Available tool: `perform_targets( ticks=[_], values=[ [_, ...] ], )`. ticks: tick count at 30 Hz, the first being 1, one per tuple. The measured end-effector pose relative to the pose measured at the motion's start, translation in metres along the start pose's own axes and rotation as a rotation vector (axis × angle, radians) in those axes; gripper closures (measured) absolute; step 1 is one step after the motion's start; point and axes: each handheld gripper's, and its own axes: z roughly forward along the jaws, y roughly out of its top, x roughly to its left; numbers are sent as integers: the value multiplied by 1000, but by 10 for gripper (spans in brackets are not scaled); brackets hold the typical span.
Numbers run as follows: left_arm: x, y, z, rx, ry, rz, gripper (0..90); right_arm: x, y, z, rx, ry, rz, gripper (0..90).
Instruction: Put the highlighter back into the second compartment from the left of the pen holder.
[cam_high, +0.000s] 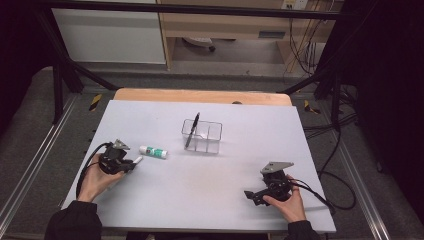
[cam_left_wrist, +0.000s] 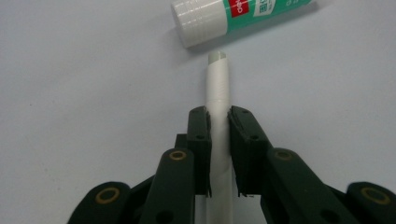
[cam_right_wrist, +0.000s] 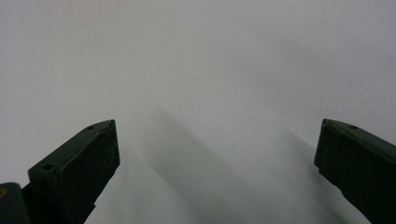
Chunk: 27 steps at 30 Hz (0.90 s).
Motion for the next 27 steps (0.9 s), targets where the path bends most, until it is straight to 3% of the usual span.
perform_targets(
  ticks=[27],
  values=[
    [-8, 11, -38, -115, -4, -2, 781, -1, 0, 0, -7, -2, -5, 9]
  ],
)
